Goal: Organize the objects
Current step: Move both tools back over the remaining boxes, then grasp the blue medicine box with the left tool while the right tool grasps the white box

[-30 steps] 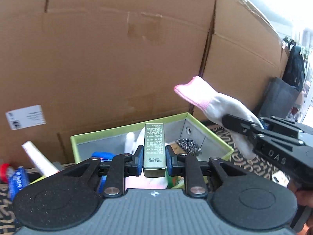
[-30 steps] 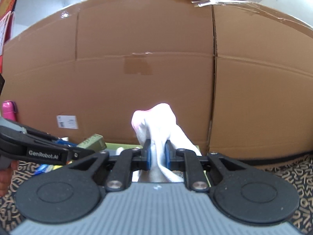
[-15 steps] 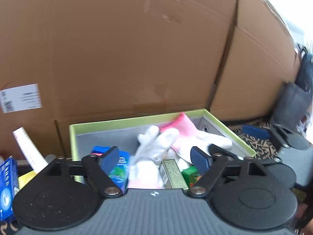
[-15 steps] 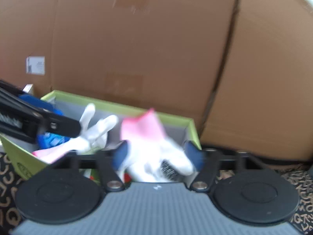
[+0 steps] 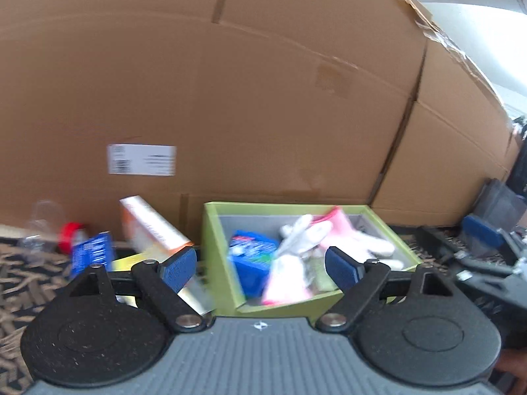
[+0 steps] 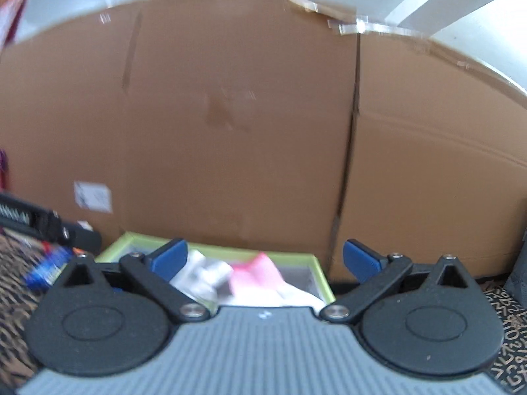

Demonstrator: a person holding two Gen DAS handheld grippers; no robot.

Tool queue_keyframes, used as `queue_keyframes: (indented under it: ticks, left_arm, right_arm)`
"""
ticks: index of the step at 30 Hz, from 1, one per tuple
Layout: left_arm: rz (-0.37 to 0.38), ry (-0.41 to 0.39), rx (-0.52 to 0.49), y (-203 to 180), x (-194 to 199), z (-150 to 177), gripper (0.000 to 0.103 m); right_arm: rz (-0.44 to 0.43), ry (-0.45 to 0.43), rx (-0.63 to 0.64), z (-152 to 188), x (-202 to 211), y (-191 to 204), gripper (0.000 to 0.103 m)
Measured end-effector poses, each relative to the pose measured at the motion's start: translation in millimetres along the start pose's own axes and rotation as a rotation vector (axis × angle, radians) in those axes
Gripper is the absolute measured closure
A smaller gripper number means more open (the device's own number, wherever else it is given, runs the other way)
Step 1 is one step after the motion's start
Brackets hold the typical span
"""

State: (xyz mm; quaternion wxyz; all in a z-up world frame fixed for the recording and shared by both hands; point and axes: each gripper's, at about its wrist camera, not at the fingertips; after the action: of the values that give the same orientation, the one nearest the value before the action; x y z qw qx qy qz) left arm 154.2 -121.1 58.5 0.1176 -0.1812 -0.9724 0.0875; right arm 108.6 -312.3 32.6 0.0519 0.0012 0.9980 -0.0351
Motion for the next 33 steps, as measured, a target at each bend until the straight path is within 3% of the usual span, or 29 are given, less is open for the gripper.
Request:
queue_keyframes:
  ticks: [6, 12, 16, 24, 25, 26, 28, 33]
  left_arm:
    - [-0.127, 0.001, -0.005, 45.7, 38.8, 25.2, 0.014]
    - [-0.208, 0.066, 0.051, 93.3, 45.1, 51.4, 0.014]
    - [-0.228, 0.089, 0.123, 119.4, 18.7, 52.0, 0.014]
    - [-0.261, 0.157, 0.209, 149.8, -63.3, 55.4, 0.014]
    - [-0.28, 0.178, 0.211, 154.1, -71.0, 58.4, 0.016]
    - [-0.278, 0.144, 0.181, 155.0, -70.8, 59.2, 0.018]
    - [-0.28, 0.153, 0.121, 155.5, -68.1, 60.1, 0.044]
    - [-0.257, 0.17, 0.055, 163.3, -34.6, 63.6, 0.044]
  right_arm:
    - [-0.139, -0.021, -0.033, -1.4, 35.0, 54.4, 0.0]
    - [-0.256, 0.093, -0.045, 31.1, 43.6, 116.7, 0.0]
    - [-0.31, 0.177, -0.052, 46.4, 44.1, 145.0, 0.0]
    - [-0.326, 0.18, 0.004, 38.4, 40.9, 153.3, 0.0]
    - [-0.325, 0.18, 0.009, 37.0, 38.1, 154.6, 0.0]
    - [-0.327, 0.18, 0.013, 35.5, 37.0, 154.8, 0.0]
    - [-0.341, 0.178, 0.023, 34.3, 30.6, 158.0, 0.0]
    - [-0.406, 0.177, 0.069, 30.9, -3.9, 173.2, 0.007]
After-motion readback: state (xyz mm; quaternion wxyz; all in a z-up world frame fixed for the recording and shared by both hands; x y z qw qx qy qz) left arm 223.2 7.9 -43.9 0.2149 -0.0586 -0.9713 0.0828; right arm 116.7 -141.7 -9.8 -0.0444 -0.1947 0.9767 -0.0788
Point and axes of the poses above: each gripper's, at about its wrist camera, not at the fingertips, and x roughly against the way its jaws point, y to its left, z to its underside, and after that the axes turned 15 degrees about -y, right-handed
